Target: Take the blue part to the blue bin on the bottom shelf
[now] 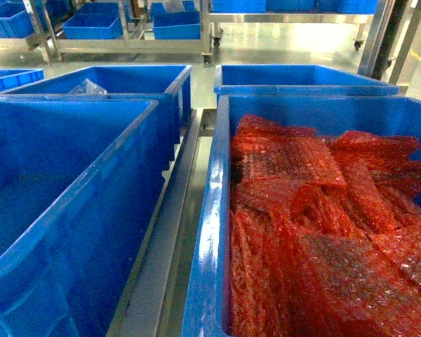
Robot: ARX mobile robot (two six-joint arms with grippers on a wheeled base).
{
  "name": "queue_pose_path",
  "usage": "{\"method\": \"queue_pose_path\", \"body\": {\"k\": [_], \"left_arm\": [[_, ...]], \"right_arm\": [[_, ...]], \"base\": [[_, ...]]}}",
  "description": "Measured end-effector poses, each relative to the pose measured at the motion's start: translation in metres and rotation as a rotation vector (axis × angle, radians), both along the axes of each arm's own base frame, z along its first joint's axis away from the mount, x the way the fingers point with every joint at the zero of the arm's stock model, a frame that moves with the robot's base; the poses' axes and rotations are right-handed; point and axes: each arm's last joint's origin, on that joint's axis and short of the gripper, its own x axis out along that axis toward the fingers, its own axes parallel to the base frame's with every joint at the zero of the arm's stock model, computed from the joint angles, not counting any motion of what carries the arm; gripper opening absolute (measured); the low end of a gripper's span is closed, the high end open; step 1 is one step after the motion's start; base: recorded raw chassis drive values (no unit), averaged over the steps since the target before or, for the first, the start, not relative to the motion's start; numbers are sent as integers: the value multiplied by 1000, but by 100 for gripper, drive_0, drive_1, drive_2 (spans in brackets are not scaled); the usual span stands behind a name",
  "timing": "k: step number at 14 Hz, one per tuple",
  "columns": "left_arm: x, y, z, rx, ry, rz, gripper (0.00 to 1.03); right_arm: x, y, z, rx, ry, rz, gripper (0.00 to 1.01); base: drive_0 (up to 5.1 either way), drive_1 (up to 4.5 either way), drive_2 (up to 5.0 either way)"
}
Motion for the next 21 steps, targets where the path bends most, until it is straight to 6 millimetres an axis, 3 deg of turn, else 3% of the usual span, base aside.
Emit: {"method": "queue_pose_path", "body": {"k": [4,6,7,8,10,12,14,15,16,18,21], "left_arm": [[0,0,0,0,0,0,44],[9,-7,-1,88,15,376,44],[19,-4,0,70,-3,421,44],[35,-3,1,46,-15,386,44],[108,9,-6,-46,26,257,44],[132,7,-25,-97,129,178,67],[132,7,-24,-115,121,172,94],[132,7,-23,-113,93,157,99],[129,10,-26,-86,-25,34,86],[119,14,-31,-48,-65,-22,78],[88,21,-38,19,-109,-53,41]], "right_arm": [[0,0,0,0,0,0,98],[0,0,0,0,0,0,98],[0,0,0,0,0,0,98],[0,0,0,0,0,0,98],[0,0,0,0,0,0,98],[0,0,0,0,0,0,98],[0,0,0,0,0,0,98],[0,0,0,0,0,0,98],[0,0,0,0,0,0,98],[0,0,0,0,0,0,98],[0,0,0,0,0,0,98]], "base": [[0,0,0],[0,0,0],[0,0,0],[0,0,0],[0,0,0],[0,0,0],[0,0,0],[0,0,0],[0,0,0],[0,0,0],[0,0,0]]}}
